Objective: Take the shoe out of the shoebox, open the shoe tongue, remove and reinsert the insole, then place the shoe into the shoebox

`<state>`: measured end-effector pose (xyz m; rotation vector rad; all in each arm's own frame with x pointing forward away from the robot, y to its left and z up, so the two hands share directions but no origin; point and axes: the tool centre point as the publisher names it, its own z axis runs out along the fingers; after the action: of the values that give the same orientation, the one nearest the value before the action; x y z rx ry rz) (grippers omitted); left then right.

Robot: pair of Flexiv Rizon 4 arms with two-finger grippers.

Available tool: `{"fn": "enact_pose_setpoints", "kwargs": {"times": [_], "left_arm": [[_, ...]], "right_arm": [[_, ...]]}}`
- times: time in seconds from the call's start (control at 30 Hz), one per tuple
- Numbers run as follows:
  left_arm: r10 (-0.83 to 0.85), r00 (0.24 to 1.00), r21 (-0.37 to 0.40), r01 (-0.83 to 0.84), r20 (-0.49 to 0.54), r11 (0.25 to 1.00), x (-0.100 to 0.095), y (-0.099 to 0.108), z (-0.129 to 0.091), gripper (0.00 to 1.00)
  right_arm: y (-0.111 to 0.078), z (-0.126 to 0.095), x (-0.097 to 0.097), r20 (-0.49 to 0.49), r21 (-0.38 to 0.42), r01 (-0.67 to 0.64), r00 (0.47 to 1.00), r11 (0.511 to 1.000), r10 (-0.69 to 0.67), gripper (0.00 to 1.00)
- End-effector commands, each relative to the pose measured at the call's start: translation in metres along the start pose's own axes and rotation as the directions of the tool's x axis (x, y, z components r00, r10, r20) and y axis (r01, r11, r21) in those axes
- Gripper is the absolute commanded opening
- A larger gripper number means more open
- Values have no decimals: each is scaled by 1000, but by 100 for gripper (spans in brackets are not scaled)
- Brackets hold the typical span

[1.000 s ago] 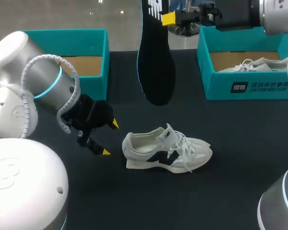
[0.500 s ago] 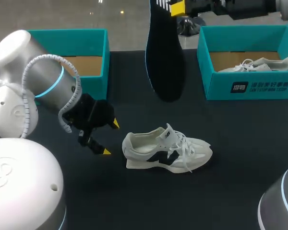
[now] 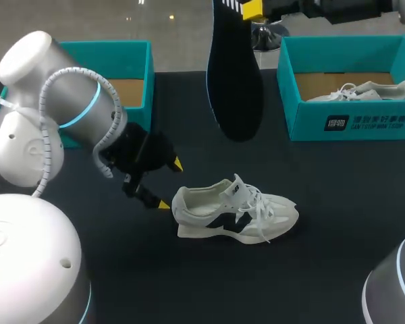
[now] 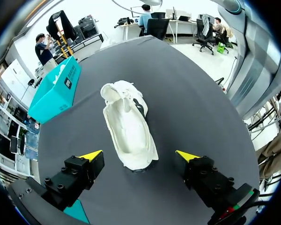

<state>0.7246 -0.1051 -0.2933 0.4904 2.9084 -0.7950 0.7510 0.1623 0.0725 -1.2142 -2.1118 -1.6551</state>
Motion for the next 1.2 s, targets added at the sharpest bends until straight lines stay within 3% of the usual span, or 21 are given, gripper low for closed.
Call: {"fn": "enact_pose_setpoints", "kwargs": {"times": [0.03,0.37,0.67,0.7,0.73,0.77,1.2], "left_arm": [[-6,1000,-18,6,-31,1000,-25,-17,33,100],[-73,997,-86,71,-23,994,-54,-21,88,100],[-112,991,-108,103,-78,989,-55,-8,119,100],[-107,990,-105,97,-88,990,-54,-6,121,79],[-105,990,-96,96,-91,991,-54,-5,121,7],[-95,990,-91,86,-100,992,-52,-4,121,0],[-72,991,-80,63,-116,995,-49,-7,119,0]], "right_arm": [[1,3,0,2,1,-1,1000,1000,1,0],[1,3,0,2,1,-1,1000,1000,1,0],[1,3,0,2,1,-1,1000,1000,1,0],[1,3,0,2,1,-1,1000,1000,1,0],[1,3,0,2,1,-1,1000,1000,1,0],[1,3,0,2,1,-1,1000,1000,1,0],[1,3,0,2,1,-1,1000,1000,1,0]]}}
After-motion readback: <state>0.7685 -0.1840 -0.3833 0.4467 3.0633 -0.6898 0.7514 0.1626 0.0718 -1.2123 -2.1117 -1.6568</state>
